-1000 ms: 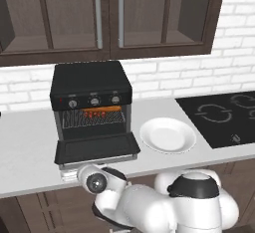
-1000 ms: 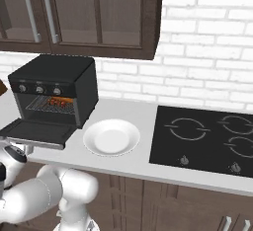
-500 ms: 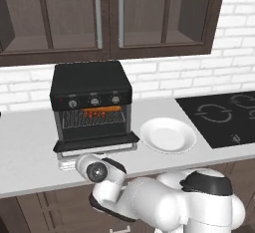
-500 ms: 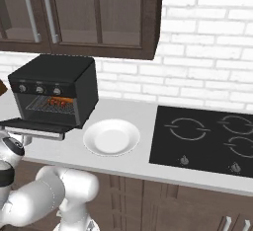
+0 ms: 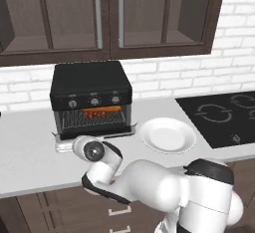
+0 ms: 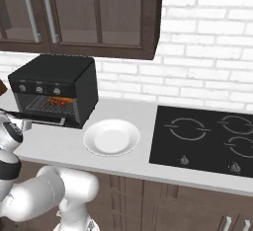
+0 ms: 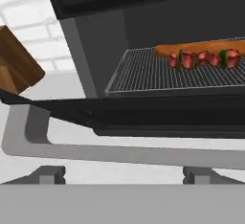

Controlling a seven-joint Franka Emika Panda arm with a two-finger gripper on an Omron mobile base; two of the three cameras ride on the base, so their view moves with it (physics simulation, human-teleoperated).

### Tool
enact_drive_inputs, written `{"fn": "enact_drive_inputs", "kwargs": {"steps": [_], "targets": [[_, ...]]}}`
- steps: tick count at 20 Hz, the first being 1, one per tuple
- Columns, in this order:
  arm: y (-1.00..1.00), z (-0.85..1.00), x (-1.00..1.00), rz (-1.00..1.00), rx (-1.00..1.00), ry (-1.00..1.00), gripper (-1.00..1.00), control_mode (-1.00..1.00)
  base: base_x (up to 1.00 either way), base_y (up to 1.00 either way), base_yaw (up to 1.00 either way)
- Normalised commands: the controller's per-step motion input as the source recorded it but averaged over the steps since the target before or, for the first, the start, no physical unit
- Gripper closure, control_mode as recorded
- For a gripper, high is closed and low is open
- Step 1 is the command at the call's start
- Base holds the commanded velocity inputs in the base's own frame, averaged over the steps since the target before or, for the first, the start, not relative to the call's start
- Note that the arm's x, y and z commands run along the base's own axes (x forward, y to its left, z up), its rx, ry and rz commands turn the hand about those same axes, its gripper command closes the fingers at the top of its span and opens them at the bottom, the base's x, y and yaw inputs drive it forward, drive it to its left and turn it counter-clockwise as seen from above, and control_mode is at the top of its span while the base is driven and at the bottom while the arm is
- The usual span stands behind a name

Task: Pick up the kebab skewer and baguette bread, and place them inside the toaster oven. Close the toaster oven door and start by setting the timer.

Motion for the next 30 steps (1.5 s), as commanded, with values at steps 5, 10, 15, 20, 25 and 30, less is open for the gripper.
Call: {"fn": "enact_drive_inputs", "kwargs": {"steps": [5,10,15,20,25,30], "targets": [[-0.01,0.34,0.48,0.00,0.00,0.00,-1.00,-1.00,0.00,0.00,0.00],[-0.03,0.18,0.44,0.00,0.00,-0.01,-1.00,-1.00,0.00,0.00,0.00],[0.00,0.17,0.44,0.00,0.00,-0.07,-1.00,-1.00,0.00,0.00,0.00],[0.00,0.08,0.32,0.00,0.00,-0.08,-1.00,-1.00,0.00,0.00,0.00],[0.00,0.00,0.17,0.00,0.00,-0.04,-1.00,-1.00,0.00,0.00,0.00],[0.03,0.08,-0.30,0.00,-0.01,0.00,-1.00,-1.00,0.00,0.00,0.00]]}}
